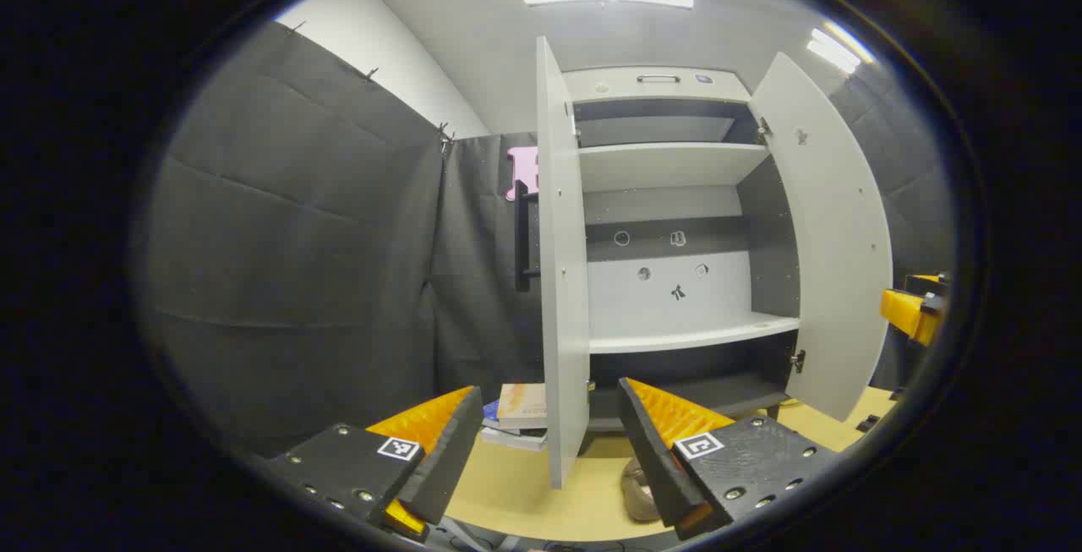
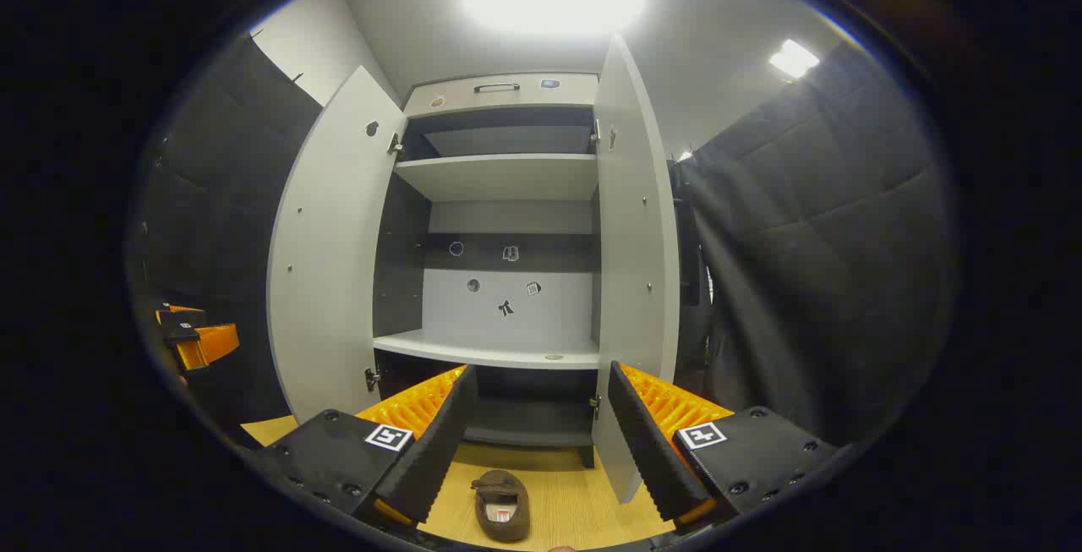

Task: Grab one shoe with the right hand and put it into the shoe cabinet, grab the other shoe with the left hand and put it into the shoe cabinet; then close the right door with the right hand and the left door with the left hand.

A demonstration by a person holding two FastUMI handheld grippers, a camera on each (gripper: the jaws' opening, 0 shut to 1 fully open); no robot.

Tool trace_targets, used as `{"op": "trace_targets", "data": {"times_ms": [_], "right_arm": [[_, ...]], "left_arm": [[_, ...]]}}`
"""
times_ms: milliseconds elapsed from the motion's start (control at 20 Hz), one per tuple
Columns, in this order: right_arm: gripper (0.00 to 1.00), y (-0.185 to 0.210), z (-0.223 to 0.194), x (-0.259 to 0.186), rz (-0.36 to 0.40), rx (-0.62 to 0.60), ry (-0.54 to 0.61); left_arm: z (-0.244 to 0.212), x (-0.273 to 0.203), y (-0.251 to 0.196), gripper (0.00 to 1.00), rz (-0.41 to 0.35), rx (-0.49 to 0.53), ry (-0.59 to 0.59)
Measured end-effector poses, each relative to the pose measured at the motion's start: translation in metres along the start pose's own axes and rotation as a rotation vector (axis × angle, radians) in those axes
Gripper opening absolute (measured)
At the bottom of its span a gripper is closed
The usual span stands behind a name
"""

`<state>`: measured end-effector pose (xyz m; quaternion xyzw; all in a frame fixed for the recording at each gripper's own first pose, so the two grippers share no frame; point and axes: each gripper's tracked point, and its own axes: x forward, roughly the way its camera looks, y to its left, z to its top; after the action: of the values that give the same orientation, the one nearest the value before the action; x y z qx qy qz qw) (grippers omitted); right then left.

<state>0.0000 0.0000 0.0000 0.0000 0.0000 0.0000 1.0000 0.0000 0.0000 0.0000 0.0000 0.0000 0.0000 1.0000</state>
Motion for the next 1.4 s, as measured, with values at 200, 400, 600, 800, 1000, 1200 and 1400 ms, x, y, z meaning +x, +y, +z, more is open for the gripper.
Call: {"op": "trace_targets", "data": {"times_ms": [200,400,600,800,1000,1200,1400], "right_arm": [[0.98,-0.004,-0.003,0.0,-0.003,-0.012,0.004],[0.98,-0.01,-0.007,-0.003,-0.015,-0.019,0.005],[0.98,-0.013,-0.008,-0.005,-0.033,-0.012,-0.004],[0.98,-0.015,-0.01,-0.005,-0.038,-0.01,-0.003],[0.98,-0.015,-0.013,-0.004,-0.022,-0.023,0.008],[0.98,-0.012,-0.018,0.0,0.014,-0.01,0.037],[0.99,-0.001,-0.038,0.014,0.099,0.03,0.06]], "left_arm": [[0.001,0.0,0.0,0.93,-0.002,0.014,-0.001],[-0.002,0.002,0.001,0.92,-0.008,-0.002,0.007],[-0.003,0.001,0.001,0.92,-0.009,-0.016,0.015],[-0.002,0.0,0.001,0.93,-0.006,0.002,0.011],[-0.001,-0.001,0.002,0.92,0.006,-0.002,0.014],[0.0,-0.001,0.004,0.92,0.024,0.008,0.006],[0.006,0.0,0.006,0.92,0.045,0.027,-0.017]]}}
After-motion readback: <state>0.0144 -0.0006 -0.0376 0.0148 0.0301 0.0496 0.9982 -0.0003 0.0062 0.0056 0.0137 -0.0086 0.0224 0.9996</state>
